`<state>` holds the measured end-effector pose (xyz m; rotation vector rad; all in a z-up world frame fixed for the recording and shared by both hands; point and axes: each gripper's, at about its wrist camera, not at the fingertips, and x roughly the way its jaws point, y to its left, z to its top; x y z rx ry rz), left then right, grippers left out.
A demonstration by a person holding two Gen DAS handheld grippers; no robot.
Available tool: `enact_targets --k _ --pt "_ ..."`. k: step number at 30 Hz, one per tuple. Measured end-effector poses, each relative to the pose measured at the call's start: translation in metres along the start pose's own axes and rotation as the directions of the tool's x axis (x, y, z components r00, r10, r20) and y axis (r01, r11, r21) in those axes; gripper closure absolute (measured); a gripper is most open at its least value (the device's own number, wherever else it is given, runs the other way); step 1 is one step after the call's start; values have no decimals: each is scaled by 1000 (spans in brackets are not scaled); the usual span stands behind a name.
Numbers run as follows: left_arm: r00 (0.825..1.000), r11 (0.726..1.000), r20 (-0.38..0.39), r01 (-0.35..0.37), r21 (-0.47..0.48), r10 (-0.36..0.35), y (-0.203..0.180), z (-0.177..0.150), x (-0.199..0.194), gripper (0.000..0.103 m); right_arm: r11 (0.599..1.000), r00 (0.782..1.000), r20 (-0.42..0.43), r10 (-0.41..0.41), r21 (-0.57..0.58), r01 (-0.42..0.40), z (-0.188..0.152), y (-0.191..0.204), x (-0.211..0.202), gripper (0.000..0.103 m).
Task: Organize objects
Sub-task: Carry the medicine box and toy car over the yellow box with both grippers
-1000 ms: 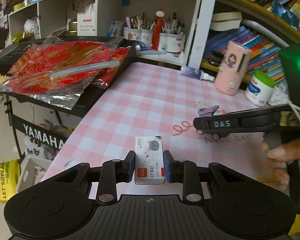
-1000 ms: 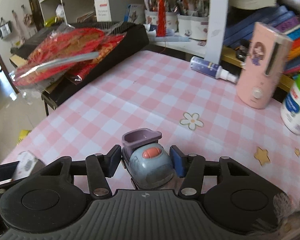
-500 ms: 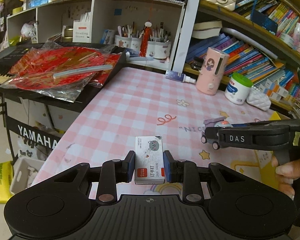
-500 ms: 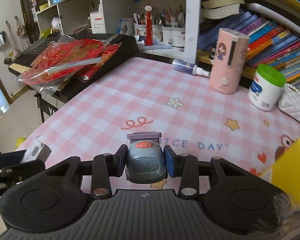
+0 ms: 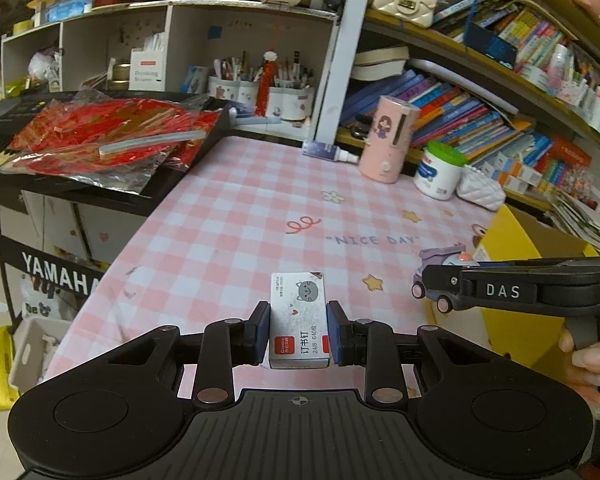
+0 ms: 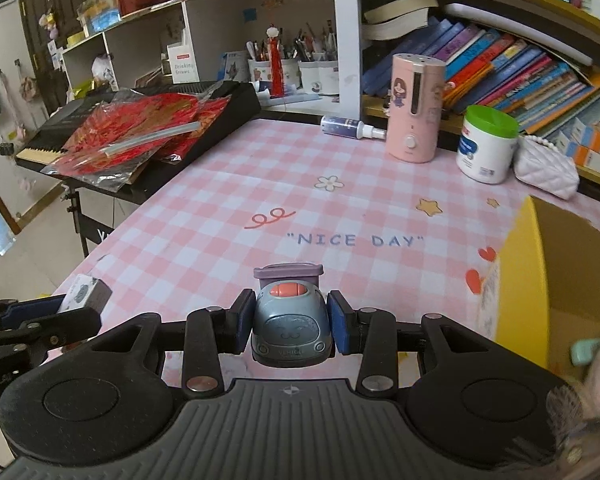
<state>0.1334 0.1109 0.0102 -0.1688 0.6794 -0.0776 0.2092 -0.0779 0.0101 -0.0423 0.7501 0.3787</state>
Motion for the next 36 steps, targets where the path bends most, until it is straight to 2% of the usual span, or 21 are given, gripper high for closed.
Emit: enact_targets --k 15,23,36 --pt "997 997 0 71 34 -71 -5 -41 -51 75 999 999 11 -34 37 34 -57 26 -69 67" --pt "994 992 -34 110 68 -108 -17 -66 -74 75 996 999 -4 -48 70 48 -96 36 -100 66" --pt "970 955 -120 230 188 -210 -55 -103 -95 75 962 990 -60 -132 235 142 -166 20 -147 66"
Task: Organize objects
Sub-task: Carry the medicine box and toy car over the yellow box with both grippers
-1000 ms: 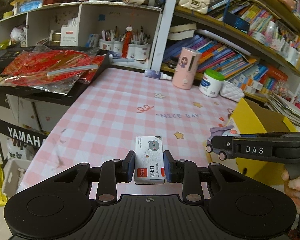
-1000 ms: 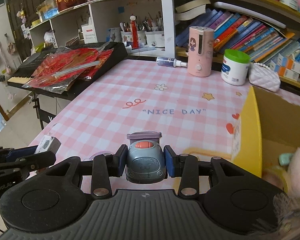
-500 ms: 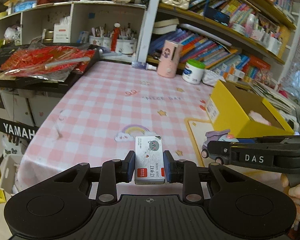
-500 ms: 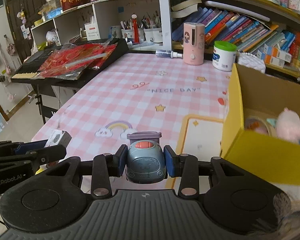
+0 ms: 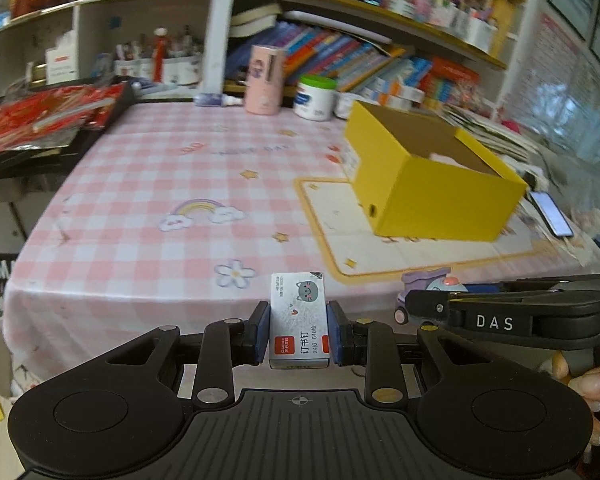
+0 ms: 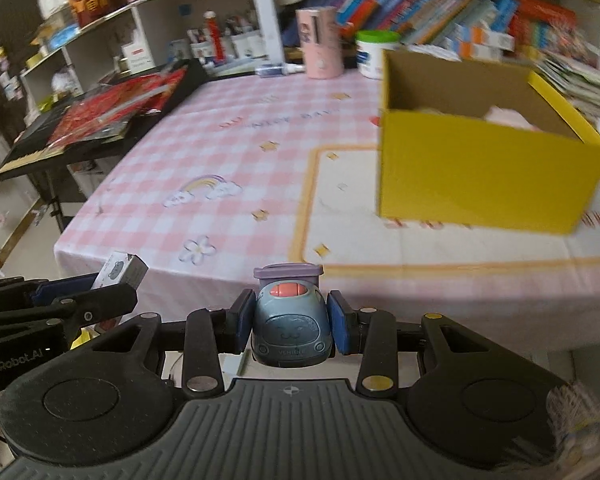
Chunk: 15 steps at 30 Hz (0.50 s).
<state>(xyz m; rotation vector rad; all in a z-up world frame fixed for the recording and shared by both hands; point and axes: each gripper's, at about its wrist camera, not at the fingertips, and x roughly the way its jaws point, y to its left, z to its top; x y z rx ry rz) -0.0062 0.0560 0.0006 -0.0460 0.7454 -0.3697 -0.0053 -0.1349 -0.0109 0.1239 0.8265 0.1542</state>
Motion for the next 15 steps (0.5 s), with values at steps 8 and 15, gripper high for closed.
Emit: enact_targets --k 8,15 --pt "995 992 -20 98 75 -97 -32 -2 7 75 992 995 -6 -95 81 96 -20 -29 -25 67" --pt "987 978 -30 162 132 -159 -57 2 14 75 977 987 6 -160 143 158 -32 -50 -44 66"
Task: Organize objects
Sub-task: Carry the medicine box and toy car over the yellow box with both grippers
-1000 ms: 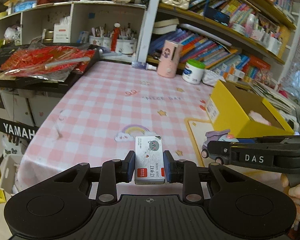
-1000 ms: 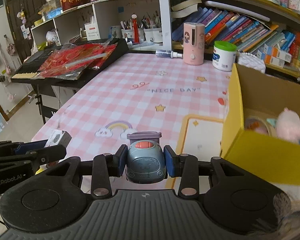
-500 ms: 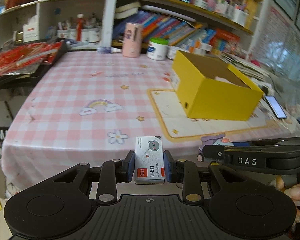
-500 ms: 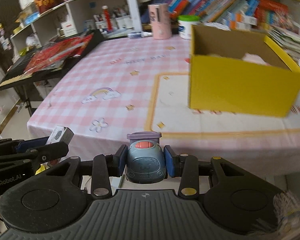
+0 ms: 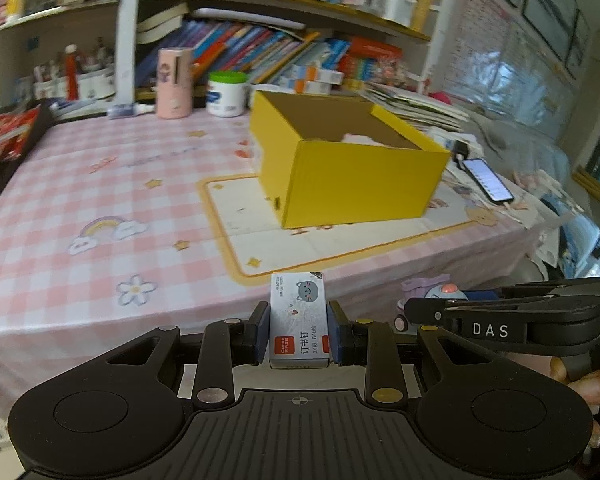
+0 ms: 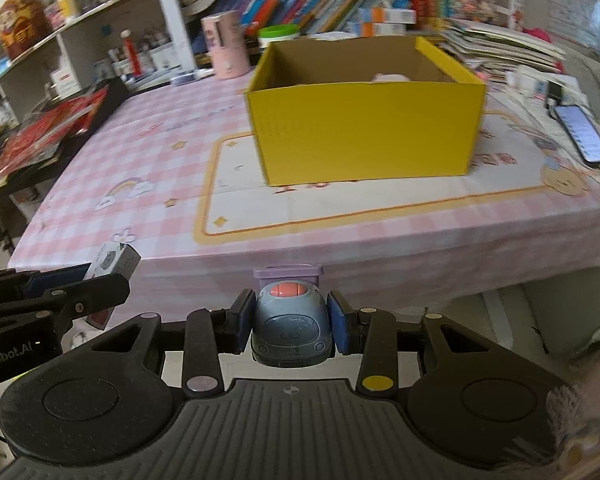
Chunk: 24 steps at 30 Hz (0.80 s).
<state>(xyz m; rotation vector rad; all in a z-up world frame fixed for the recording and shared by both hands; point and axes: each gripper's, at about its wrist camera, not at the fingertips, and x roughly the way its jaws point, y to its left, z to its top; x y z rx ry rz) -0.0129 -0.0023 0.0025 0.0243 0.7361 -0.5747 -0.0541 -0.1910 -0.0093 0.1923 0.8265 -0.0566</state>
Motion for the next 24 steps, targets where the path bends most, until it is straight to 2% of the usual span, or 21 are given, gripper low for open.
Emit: enact_targets --k 10,24 --pt "998 996 -5 67 62 -67 -26 13 18 75 996 998 20 -63 62 61 2 -31 -10 67" --pt "998 997 18 55 49 -56 -35 42 42 75 996 997 36 -66 62 64 33 -53 3 67"
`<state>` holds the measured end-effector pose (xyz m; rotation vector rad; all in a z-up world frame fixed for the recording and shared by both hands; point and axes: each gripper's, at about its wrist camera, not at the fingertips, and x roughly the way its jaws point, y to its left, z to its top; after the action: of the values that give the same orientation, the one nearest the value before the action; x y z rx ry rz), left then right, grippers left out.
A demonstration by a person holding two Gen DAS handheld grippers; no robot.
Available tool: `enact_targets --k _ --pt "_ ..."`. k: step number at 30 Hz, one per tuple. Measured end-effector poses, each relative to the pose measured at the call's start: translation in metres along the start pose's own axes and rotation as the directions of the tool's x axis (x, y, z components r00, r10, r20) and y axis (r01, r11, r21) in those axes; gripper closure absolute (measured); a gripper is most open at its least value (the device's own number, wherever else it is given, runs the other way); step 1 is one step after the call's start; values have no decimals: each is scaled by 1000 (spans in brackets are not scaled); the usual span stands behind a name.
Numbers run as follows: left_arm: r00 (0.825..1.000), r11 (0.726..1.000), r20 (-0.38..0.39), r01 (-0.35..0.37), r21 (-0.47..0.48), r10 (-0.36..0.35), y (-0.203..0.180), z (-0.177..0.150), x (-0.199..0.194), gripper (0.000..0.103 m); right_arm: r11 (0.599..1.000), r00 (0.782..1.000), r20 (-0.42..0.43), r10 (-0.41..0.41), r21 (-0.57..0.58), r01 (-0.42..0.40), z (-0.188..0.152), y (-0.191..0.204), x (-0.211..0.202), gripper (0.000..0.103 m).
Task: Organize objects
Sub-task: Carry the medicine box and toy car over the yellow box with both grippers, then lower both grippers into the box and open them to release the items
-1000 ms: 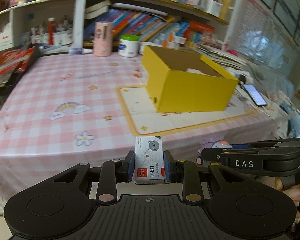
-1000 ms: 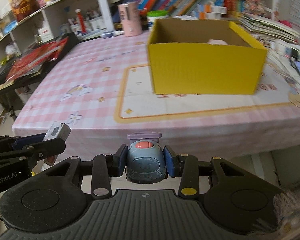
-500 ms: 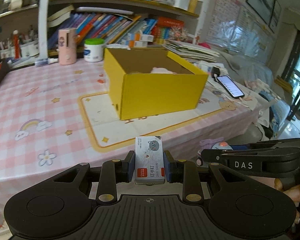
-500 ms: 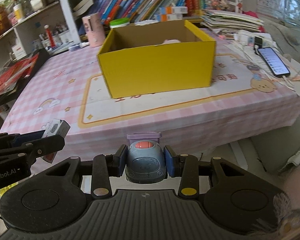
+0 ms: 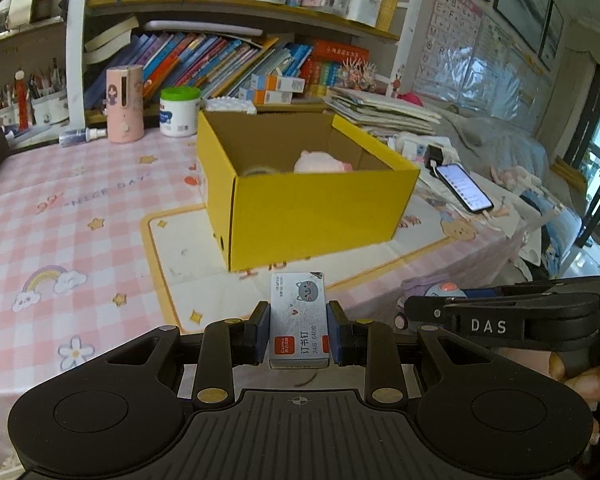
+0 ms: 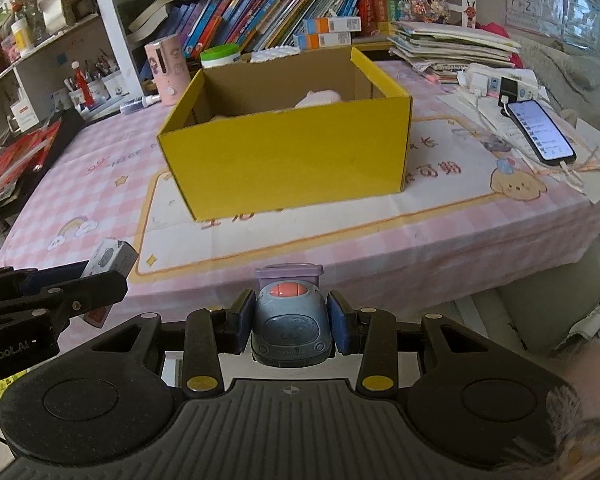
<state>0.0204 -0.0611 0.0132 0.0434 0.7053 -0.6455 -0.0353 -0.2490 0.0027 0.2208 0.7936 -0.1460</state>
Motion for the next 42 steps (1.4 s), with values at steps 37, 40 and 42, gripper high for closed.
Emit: enact_targets --k 37,40,42 --pt "972 973 28 -233 -9 233 -27 120 163 75 964 977 111 185 -214 -158 196 -61 119 66" --pt "968 969 15 -249 -4 249 -26 120 171 75 957 977 81 196 -231 -173 199 -60 133 66" --pt "966 966 15 -257 14 256 -28 120 174 75 953 977 60 204 -240 -184 201 -59 142 66"
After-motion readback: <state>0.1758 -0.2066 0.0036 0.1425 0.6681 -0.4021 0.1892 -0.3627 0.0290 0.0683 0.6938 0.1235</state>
